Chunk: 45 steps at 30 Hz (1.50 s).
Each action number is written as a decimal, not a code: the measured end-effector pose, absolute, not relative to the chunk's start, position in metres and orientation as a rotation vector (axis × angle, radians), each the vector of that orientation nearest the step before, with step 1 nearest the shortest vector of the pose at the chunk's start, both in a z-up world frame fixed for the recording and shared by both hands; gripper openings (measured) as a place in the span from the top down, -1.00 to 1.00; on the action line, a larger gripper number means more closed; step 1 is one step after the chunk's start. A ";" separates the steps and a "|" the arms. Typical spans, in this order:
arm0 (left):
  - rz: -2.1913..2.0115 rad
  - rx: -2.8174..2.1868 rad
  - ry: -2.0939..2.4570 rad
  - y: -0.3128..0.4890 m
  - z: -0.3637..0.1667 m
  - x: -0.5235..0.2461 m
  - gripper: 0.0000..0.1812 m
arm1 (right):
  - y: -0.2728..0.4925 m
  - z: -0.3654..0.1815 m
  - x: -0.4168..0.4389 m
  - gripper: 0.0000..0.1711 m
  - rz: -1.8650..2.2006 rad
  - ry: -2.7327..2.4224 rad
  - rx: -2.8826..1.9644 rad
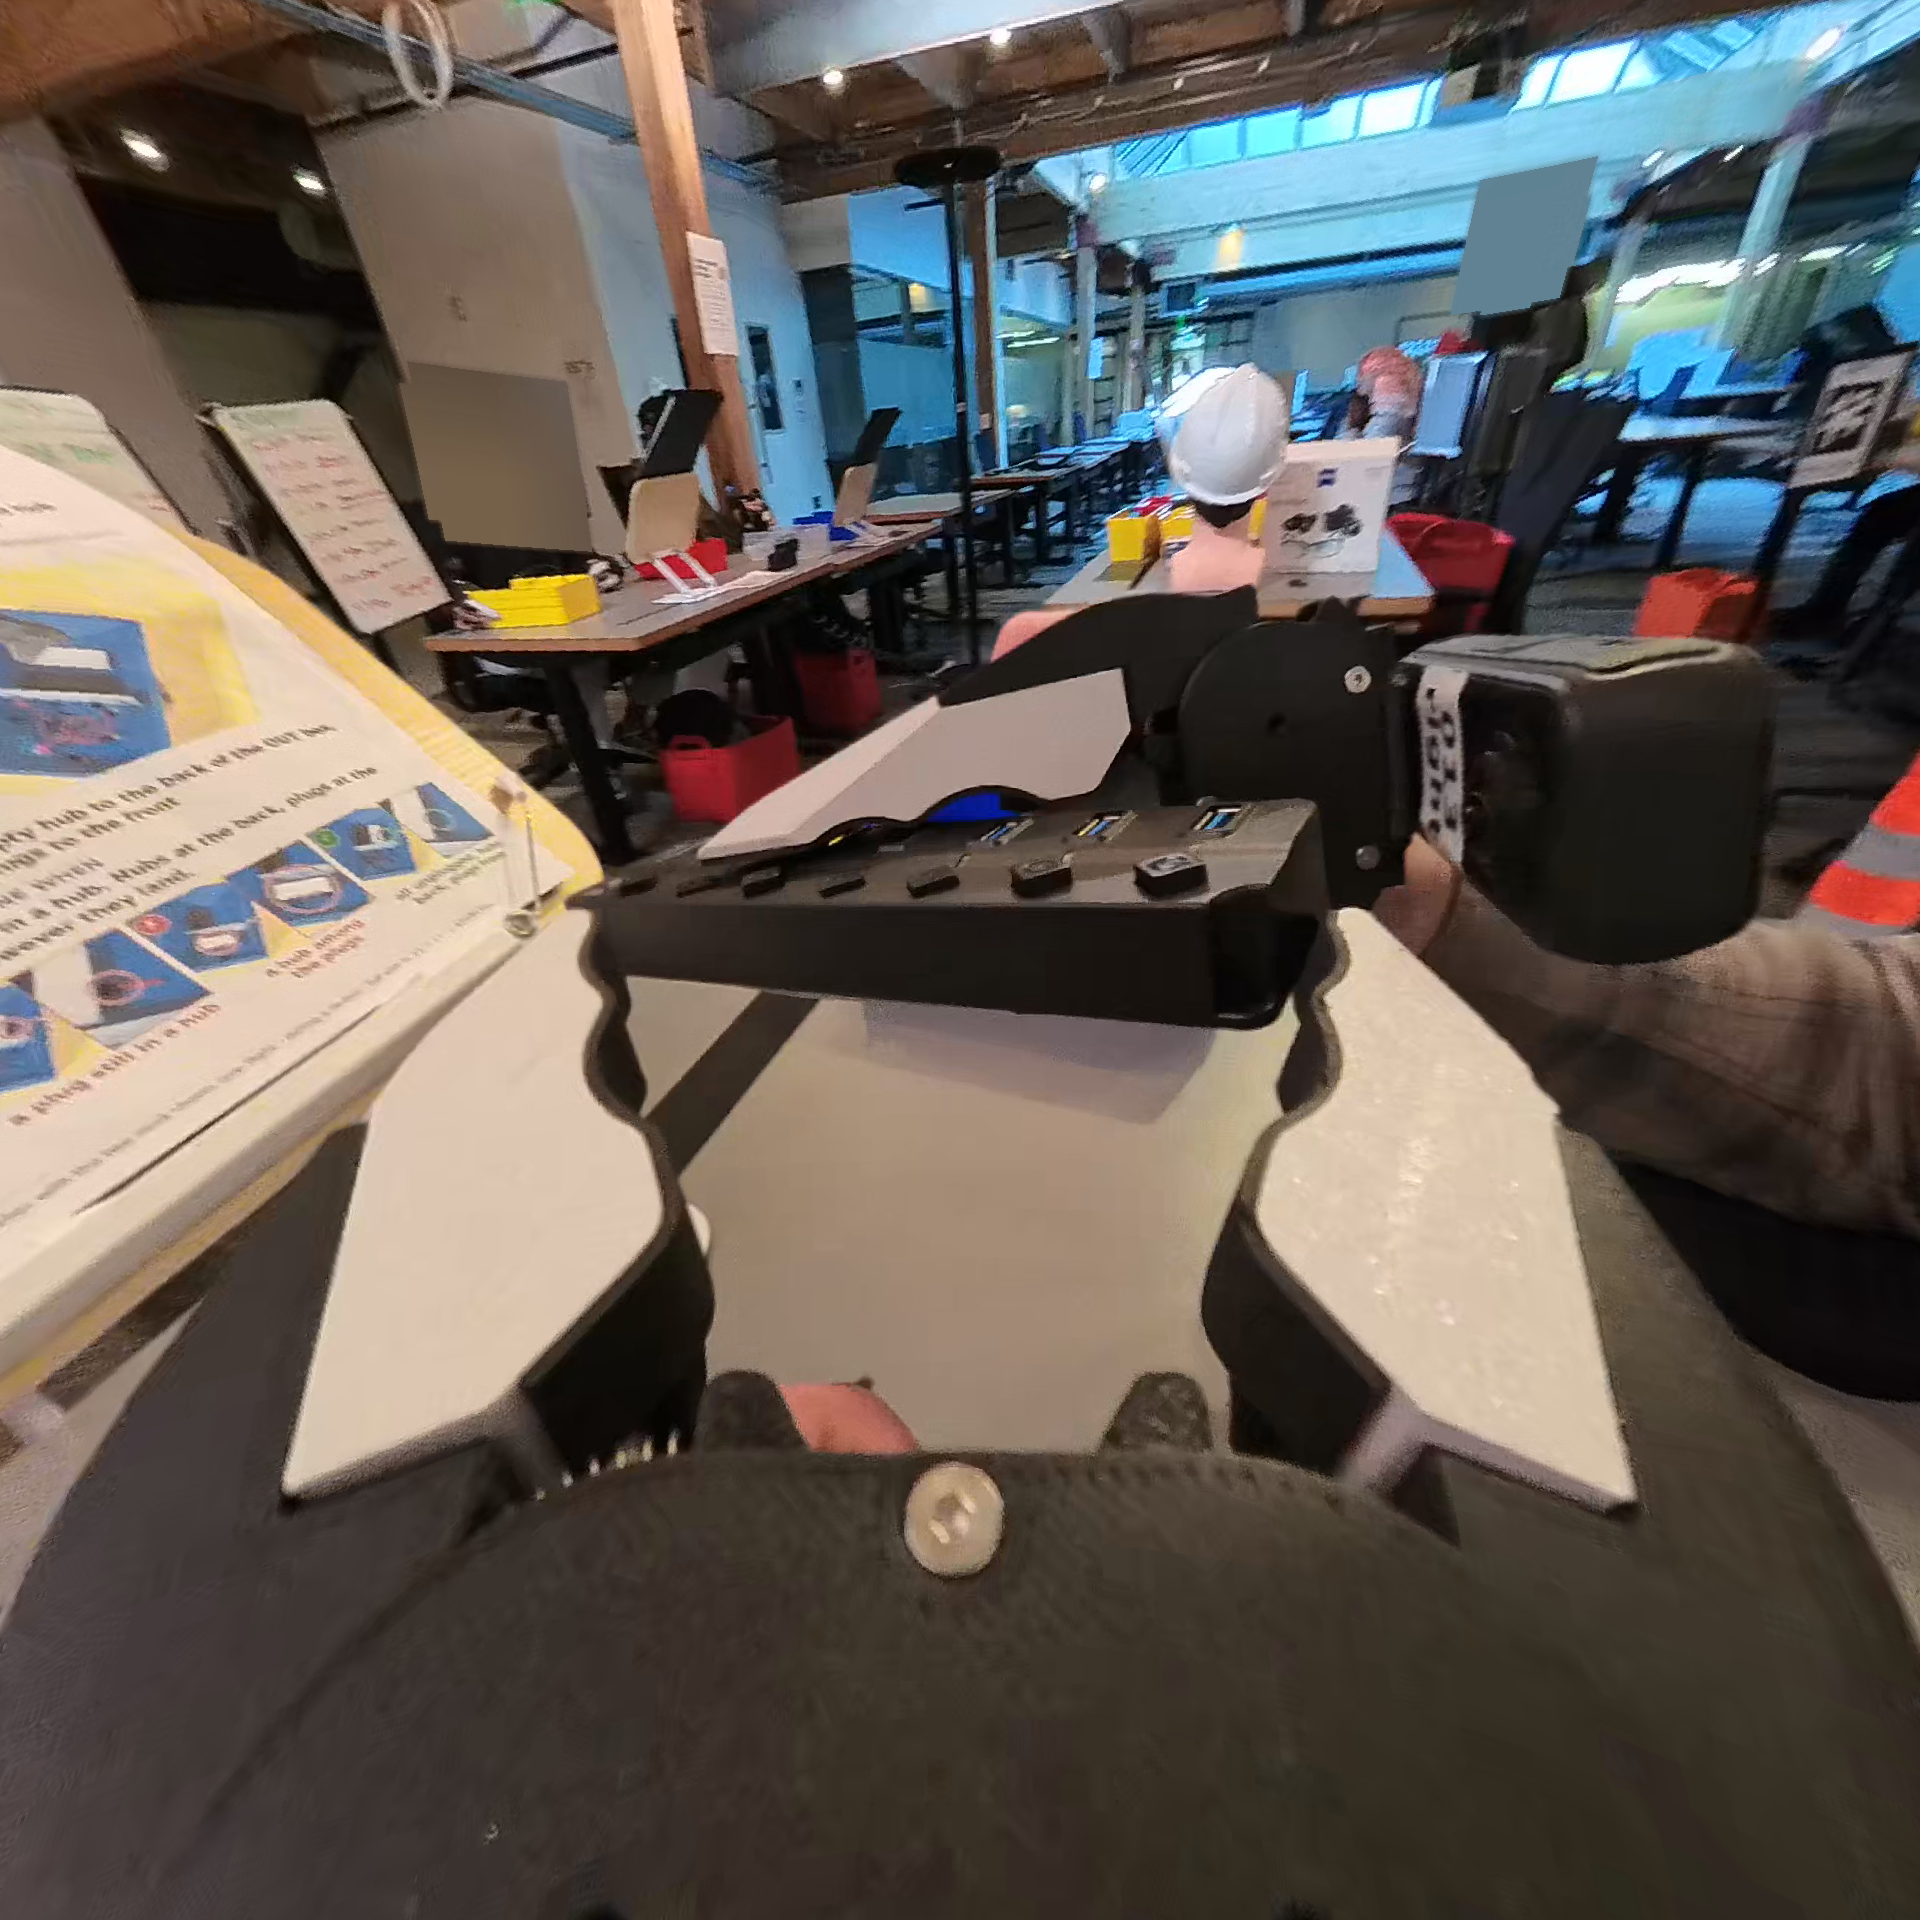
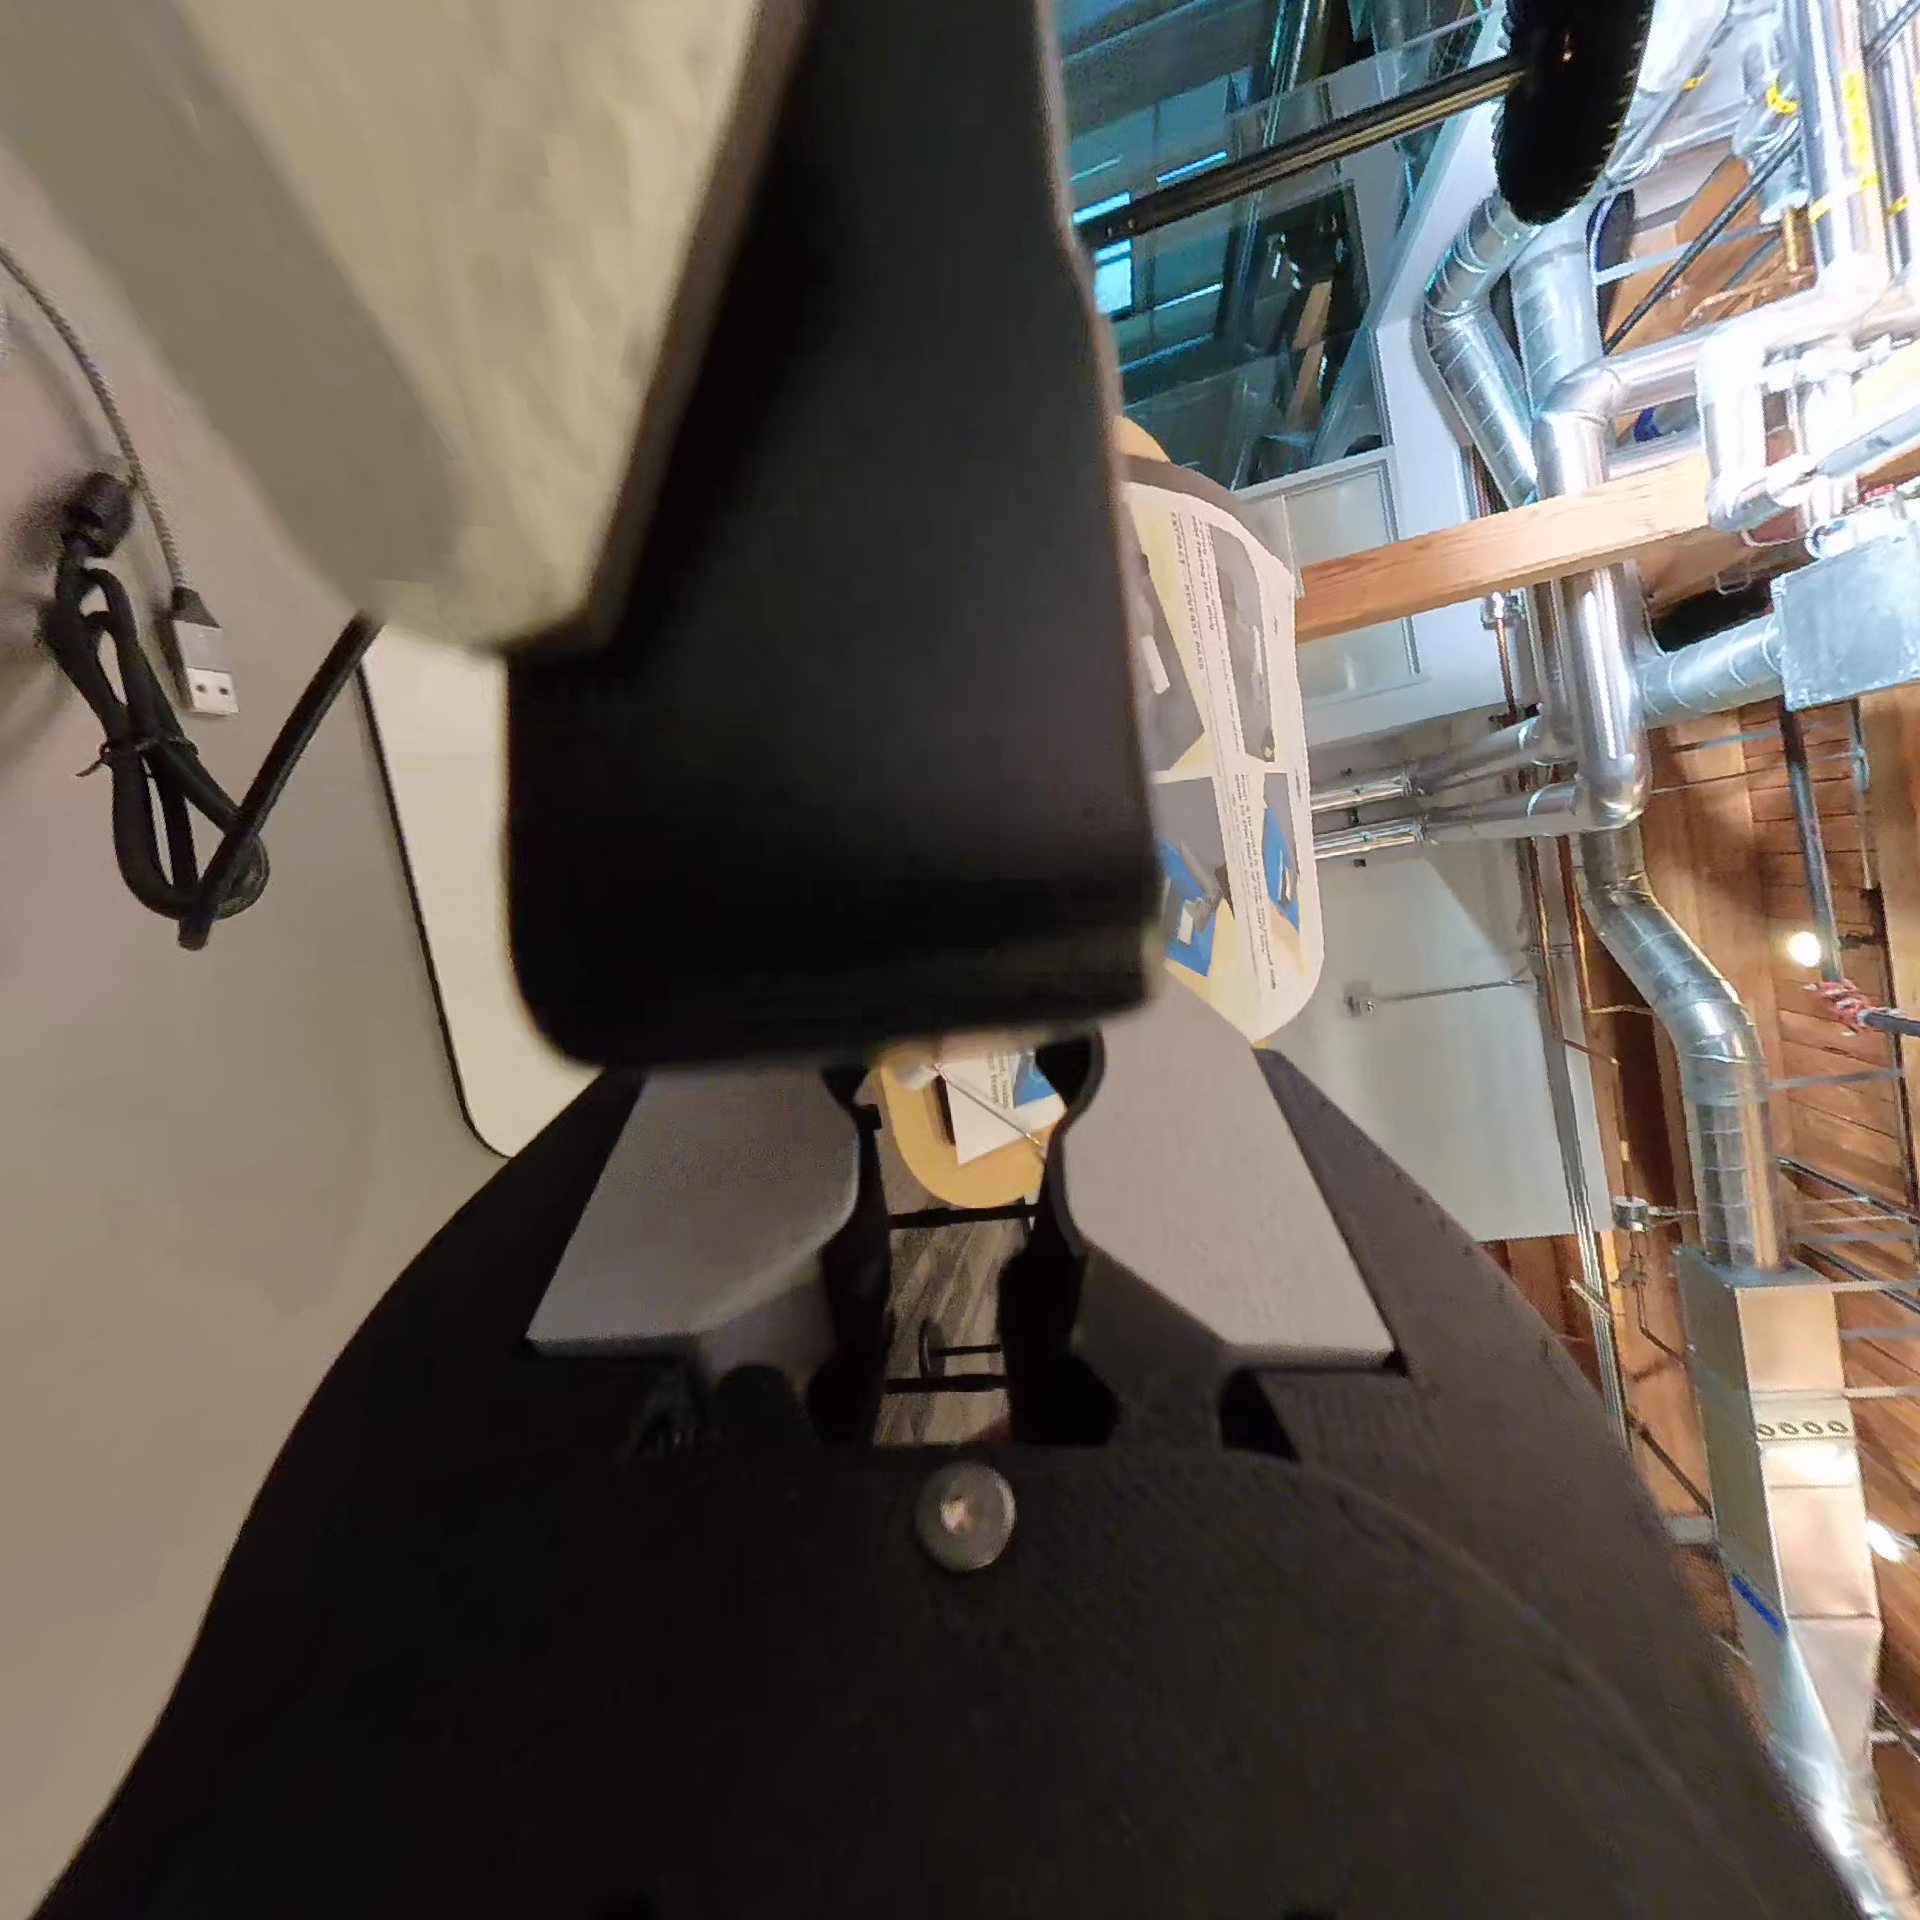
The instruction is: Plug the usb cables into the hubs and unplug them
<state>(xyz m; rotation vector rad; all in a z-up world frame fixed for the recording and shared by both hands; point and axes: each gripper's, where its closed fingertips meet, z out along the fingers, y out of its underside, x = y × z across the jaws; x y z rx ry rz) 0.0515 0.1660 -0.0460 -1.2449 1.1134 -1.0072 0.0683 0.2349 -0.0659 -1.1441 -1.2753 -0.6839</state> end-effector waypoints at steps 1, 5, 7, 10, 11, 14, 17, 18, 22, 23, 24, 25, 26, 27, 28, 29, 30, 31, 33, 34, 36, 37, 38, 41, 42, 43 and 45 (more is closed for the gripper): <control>-1.029 -1.244 1.118 0.167 -0.047 0.050 -0.35 | 0.234 -0.066 0.068 0.75 -0.683 -1.278 -1.138; -1.127 -1.226 1.097 0.170 -0.042 0.038 -0.32 | 0.230 -0.064 0.067 0.75 -0.624 -1.285 -1.114; -1.198 -1.229 1.057 0.177 -0.038 0.027 -0.32 | 0.227 -0.062 0.068 0.75 -0.601 -1.292 -1.105; -1.265 -1.242 0.993 0.192 -0.037 0.009 -0.27 | 0.223 -0.056 0.072 0.75 -0.570 -1.290 -1.097; -1.269 -1.252 0.971 0.198 -0.038 0.005 -0.22 | 0.223 -0.057 0.074 0.76 -0.572 -1.298 -1.107; -1.297 -1.268 0.957 0.204 -0.042 -0.001 -0.18 | 0.222 -0.058 0.074 0.76 -0.545 -1.305 -1.120; -1.267 -1.285 0.964 0.208 -0.045 -0.002 -0.19 | 0.222 -0.061 0.075 0.76 -0.549 -1.323 -1.142; -1.255 -1.298 0.960 0.210 -0.045 -0.003 -0.17 | 0.223 -0.063 0.076 0.76 -0.538 -1.334 -1.158; -1.173 -1.346 0.958 0.220 -0.053 -0.005 -0.16 | 0.229 -0.070 0.082 0.75 -0.597 -1.353 -1.210; -1.166 -1.352 0.952 0.221 -0.054 -0.006 -0.16 | 0.229 -0.070 0.083 0.75 -0.603 -1.351 -1.216; -1.146 -1.356 0.953 0.223 -0.054 -0.008 -0.15 | 0.230 -0.071 0.083 0.75 -0.612 -1.352 -1.222; -1.113 -1.364 0.956 0.226 -0.056 -0.010 -0.15 | 0.230 -0.071 0.083 0.75 -0.618 -1.353 -1.225; -1.072 -1.375 0.960 0.229 -0.058 -0.012 -0.14 | 0.231 -0.071 0.084 0.75 -0.621 -1.353 -1.229; -1.029 -1.390 0.971 0.232 -0.061 -0.014 -0.14 | 0.231 -0.071 0.085 0.75 -0.624 -1.351 -1.237; -0.998 -1.398 0.983 0.234 -0.063 -0.016 -0.14 | 0.232 -0.071 0.087 0.75 -0.628 -1.349 -1.245; -0.987 -1.400 0.986 0.235 -0.064 -0.017 -0.13 | 0.232 -0.072 0.088 0.75 -0.627 -1.349 -1.251; -0.992 -1.397 0.982 0.234 -0.063 -0.018 -0.12 | 0.233 -0.072 0.089 0.75 -0.630 -1.349 -1.259; -1.007 -1.391 0.974 0.234 -0.061 -0.018 -0.12 | 0.234 -0.073 0.091 0.75 -0.639 -1.349 -1.265; -1.017 -1.387 0.978 0.231 -0.059 -0.017 -0.12 | 0.234 -0.073 0.092 0.75 -0.648 -1.350 -1.269; -1.013 -1.382 0.984 0.230 -0.058 -0.016 -0.12 | 0.234 -0.073 0.092 0.75 -0.649 -1.352 -1.269; -1.002 -1.374 0.999 0.226 -0.057 -0.013 -0.13 | 0.234 -0.073 0.092 0.75 -0.654 -1.353 -1.271; -0.994 -1.369 1.005 0.224 -0.056 -0.012 -0.12 | 0.234 -0.073 0.092 0.75 -0.657 -1.356 -1.267; -0.988 -1.360 1.010 0.222 -0.054 -0.010 -0.12 | 0.234 -0.073 0.092 0.75 -0.665 -1.357 -1.263; -1.007 -1.348 1.029 0.211 -0.048 -0.005 -0.12 | 0.234 -0.072 0.093 0.75 -0.712 -1.364 -1.243; -1.013 -1.350 1.037 0.208 -0.047 -0.002 -0.11 | 0.234 -0.072 0.092 0.75 -0.730 -1.367 -1.233; -1.014 -1.360 1.044 0.205 -0.047 0.002 -0.09 | 0.234 -0.072 0.091 0.75 -0.747 -1.371 -1.219; -1.006 -1.398 1.066 0.201 -0.054 0.012 -0.09 | 0.234 -0.072 0.088 0.75 -0.785 -1.382 -1.190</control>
